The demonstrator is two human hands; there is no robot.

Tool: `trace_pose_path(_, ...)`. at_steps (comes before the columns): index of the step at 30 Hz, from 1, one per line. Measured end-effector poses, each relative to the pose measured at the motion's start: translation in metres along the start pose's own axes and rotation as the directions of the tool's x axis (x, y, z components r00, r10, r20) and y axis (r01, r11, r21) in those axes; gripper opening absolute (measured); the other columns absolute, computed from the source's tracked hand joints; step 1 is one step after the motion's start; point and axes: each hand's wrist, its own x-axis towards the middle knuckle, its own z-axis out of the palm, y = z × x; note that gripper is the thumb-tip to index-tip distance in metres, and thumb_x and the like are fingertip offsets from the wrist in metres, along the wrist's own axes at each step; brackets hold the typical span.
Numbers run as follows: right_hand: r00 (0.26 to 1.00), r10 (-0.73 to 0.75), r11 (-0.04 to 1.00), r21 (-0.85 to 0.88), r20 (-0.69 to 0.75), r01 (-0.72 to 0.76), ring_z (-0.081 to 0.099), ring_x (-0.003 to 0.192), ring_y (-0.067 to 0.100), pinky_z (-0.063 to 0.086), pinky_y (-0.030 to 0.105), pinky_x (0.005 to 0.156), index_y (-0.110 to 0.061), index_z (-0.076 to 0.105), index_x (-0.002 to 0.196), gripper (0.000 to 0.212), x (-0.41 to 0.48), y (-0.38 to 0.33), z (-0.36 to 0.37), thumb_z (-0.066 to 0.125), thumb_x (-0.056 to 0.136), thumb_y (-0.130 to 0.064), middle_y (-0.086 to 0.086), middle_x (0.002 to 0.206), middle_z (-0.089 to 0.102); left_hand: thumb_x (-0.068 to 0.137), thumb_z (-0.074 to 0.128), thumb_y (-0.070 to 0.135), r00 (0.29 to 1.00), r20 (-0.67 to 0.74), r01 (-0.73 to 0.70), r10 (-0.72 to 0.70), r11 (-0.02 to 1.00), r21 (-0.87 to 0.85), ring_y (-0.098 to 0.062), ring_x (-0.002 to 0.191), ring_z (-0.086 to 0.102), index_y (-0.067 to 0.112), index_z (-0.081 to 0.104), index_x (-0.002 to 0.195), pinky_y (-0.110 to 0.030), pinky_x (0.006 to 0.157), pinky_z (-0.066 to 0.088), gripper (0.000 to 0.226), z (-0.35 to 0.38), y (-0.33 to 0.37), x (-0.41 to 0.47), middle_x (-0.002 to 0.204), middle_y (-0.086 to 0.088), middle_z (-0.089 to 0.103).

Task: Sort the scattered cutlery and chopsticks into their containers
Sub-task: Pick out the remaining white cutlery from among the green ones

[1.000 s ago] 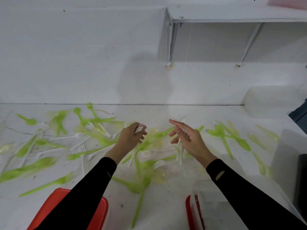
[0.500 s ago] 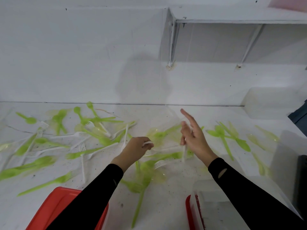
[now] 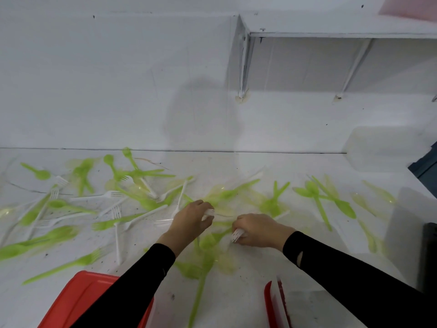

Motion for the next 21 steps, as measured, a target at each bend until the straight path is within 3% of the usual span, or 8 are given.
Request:
trace_pose_path(4,0.961,0.233,0.900,0.408,-0.147,-0.156,0.060,0.082,0.021,0.044,0.030,0.066,-0.023,0.057,0.087,0.013,-0.002,0.007,-0.012,0.064,0.080,-0.031,-0.005,0.087,0.064,0.085,0.072,0.029,0.999,-0.025,-0.036,0.034,0.995,-0.094,-0.019,0.088,0.060,0.015,0.064,0.102,-0.032,0.073,0.047,0.024,-0.013,-0.002,0.010,0.093,0.002,0.062)
trace_pose_path(8,0.888,0.395,0.723,0.676,-0.234,-0.144,0.054,0.067,0.012,0.041,0.017,0.055,-0.031,0.055,0.100,0.014,0.002,0.020,-0.030,0.060,0.088,-0.026,-0.010,0.080,0.059,0.078,0.081,0.035,0.998,0.042,-0.037,0.045,0.984,-0.172,0.001,0.072,0.053,0.014,0.068,0.092,-0.012,0.065,0.036,0.029,-0.025,-0.001,0.013,0.080,0.009,0.056)
trace_pose_path(11,0.819,0.529,0.575,0.804,-0.224,-0.151,0.054,0.057,0.014,0.040,0.018,0.049,-0.017,0.059,0.104,0.012,0.014,0.040,-0.046,0.054,0.096,-0.025,-0.003,0.070,0.061,0.074,0.083,0.037,0.999,-0.009,0.026,-0.032,0.936,-0.350,-0.002,0.074,0.057,0.018,0.071,0.085,-0.018,0.066,0.040,0.026,-0.036,0.003,0.012,0.079,0.005,0.064)
trace_pose_path(13,0.769,0.614,0.414,0.902,-0.175,-0.126,0.058,0.053,0.019,0.049,0.027,0.054,-0.007,0.054,0.101,0.015,0.025,0.055,-0.057,0.048,0.098,-0.020,0.007,0.068,0.061,0.074,0.084,0.036,0.993,0.021,0.112,-0.116,0.867,-0.485,-0.003,0.069,0.058,0.021,0.071,0.080,-0.020,0.066,0.042,0.020,-0.048,0.007,0.014,0.077,0.004,0.068)
trace_pose_path(15,0.720,0.690,0.178,0.981,-0.073,-0.071,0.061,0.056,0.026,0.056,0.039,0.066,-0.008,0.049,0.095,0.009,0.037,0.067,-0.067,0.042,0.098,-0.013,0.010,0.070,0.055,0.079,0.080,0.031,0.981,0.035,0.172,-0.192,0.770,-0.614,-0.006,0.061,0.050,0.019,0.067,0.075,-0.021,0.059,0.040,0.019,-0.059,0.010,0.018,0.066,0.005,0.060)
trace_pose_path(17,0.674,0.738,-0.030,0.999,0.036,-0.021,0.055,0.054,0.026,0.056,0.040,0.065,-0.009,0.048,0.090,0.013,0.051,0.080,-0.074,0.037,0.096,-0.008,0.009,0.069,0.047,0.086,0.073,0.025,0.969,0.017,0.173,-0.247,0.623,-0.763,-0.010,0.059,0.044,0.014,0.059,0.075,-0.022,0.056,0.037,0.021,-0.069,0.012,0.022,0.065,0.002,0.051)
trace_pose_path(19,0.624,0.774,-0.125,0.992,0.111,-0.021,0.045,0.050,0.022,0.048,0.033,0.056,-0.008,0.048,0.085,0.013,0.066,0.092,-0.075,0.039,0.094,-0.006,0.009,0.066,0.043,0.093,0.064,0.023,0.958,0.009,0.164,-0.287,0.519,-0.839,-0.013,0.063,0.045,0.010,0.058,0.084,-0.025,0.060,0.040,0.017,-0.077,0.009,0.028,0.075,-0.003,0.053)
trace_pose_path(21,0.593,0.794,-0.088,0.991,0.133,-0.104,0.041,0.046,0.021,0.040,0.032,0.053,-0.005,0.048,0.076,0.018,0.079,0.102,-0.069,0.048,0.094,-0.009,0.009,0.058,0.044,0.098,0.056,0.026,0.952,0.018,0.175,-0.305,0.494,-0.852,-0.012,0.070,0.052,0.009,0.060,0.096,-0.027,0.069,0.045,0.018,-0.083,0.005,0.033,0.089,0.001,0.064)
